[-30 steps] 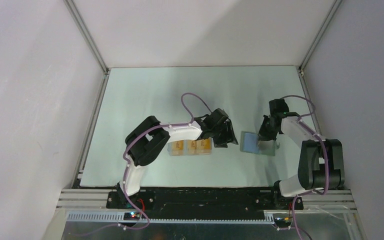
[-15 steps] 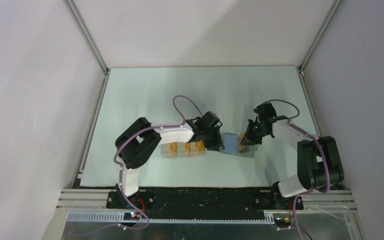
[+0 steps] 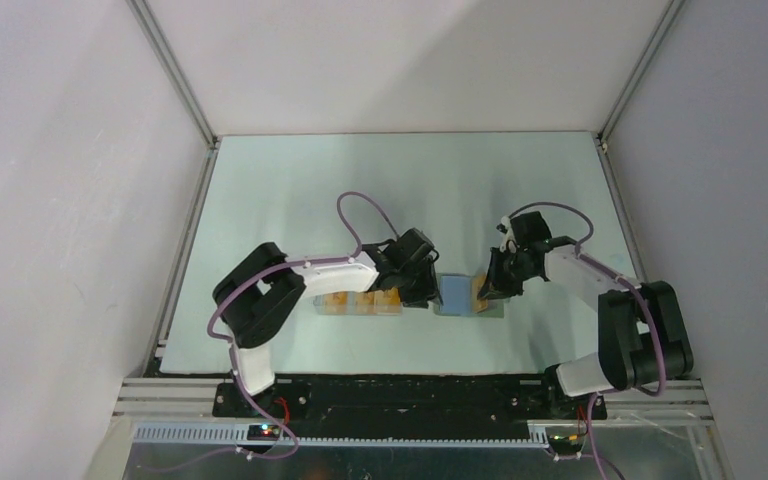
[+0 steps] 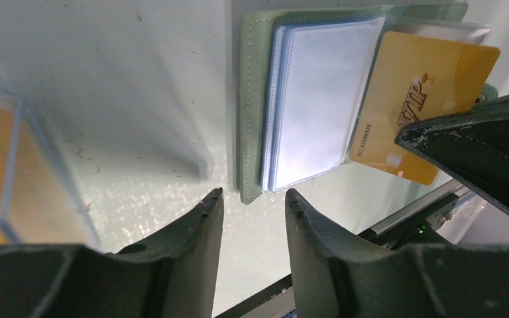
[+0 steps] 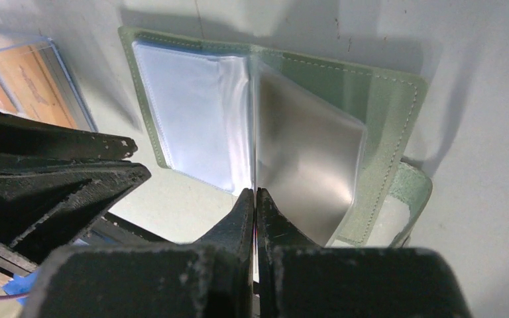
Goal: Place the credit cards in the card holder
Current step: Move the card holder to the center of the board, then insert the credit card into the card holder.
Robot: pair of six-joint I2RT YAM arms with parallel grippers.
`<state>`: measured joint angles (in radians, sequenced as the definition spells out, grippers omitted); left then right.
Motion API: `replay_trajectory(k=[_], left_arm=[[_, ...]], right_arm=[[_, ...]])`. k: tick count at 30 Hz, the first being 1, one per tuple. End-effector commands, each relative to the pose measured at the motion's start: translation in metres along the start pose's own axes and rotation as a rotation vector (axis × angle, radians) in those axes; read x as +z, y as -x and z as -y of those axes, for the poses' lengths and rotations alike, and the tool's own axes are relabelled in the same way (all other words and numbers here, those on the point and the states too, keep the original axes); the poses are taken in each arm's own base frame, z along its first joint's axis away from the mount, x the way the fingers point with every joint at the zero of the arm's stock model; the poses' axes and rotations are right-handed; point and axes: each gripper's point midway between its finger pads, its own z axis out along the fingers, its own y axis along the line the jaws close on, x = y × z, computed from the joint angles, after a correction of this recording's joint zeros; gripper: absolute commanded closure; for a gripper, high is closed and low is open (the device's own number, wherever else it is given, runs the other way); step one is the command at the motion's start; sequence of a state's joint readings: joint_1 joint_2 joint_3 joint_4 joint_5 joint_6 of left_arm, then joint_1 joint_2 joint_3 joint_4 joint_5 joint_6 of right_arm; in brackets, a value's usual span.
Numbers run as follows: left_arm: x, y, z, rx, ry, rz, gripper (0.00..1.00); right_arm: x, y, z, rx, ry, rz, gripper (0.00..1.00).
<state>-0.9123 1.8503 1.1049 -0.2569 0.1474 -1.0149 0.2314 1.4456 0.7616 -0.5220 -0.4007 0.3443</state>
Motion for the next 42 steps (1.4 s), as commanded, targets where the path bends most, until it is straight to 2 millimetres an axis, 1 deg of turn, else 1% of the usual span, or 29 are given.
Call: replay_trajectory(k=[1,5,8,11,12,15,16,20,24,29,37,42], left_arm=[[-0.023,0.018,0.01,0.038,-0.002,0.08,0.55],[-0.018,0.025,0.0,0.032,0.029,0.077,0.61],[-0.007,0.025,-0.01,0.027,0.057,0.054,0.68],[0.002,0.023,-0.011,0.029,0.06,0.028,0.75],[0.003,0.024,-0.01,0.029,0.058,0.027,0.78],[0.01,0.021,-0.013,0.028,0.067,0.01,0.82],[0.01,0.021,-0.014,0.027,0.068,0.006,0.84],[0.016,0.017,-0.018,0.027,0.08,-0.01,0.89],[0.017,0.016,-0.02,0.026,0.083,-0.014,0.93],[0.017,0.015,-0.019,0.027,0.081,-0.017,0.95],[0.018,0.014,-0.02,0.023,0.083,-0.021,0.99],[0.019,0.012,-0.022,0.018,0.088,-0.027,1.0]], right_arm=[[-0.016,0.005,-0.005,-0.069,0.013,0.06,1.0],[-0.027,0.016,-0.014,-0.094,0.044,0.129,1.0],[-0.029,0.023,-0.017,-0.101,0.062,0.161,1.0],[-0.025,0.03,-0.019,-0.087,0.086,0.18,1.0],[-0.023,0.03,-0.017,-0.073,0.09,0.179,1.0],[-0.018,0.037,-0.019,-0.038,0.14,0.2,1.0],[-0.015,0.035,-0.018,-0.02,0.146,0.196,1.0],[-0.006,0.038,-0.018,-0.006,0.177,0.224,1.0],[0.006,0.031,-0.014,0.004,0.172,0.209,1.0],[0.017,0.021,-0.014,0.014,0.191,0.176,1.0],[0.017,0.009,-0.021,0.06,0.243,0.154,1.0],[0.022,-0.009,-0.018,0.104,0.239,0.101,1.0]])
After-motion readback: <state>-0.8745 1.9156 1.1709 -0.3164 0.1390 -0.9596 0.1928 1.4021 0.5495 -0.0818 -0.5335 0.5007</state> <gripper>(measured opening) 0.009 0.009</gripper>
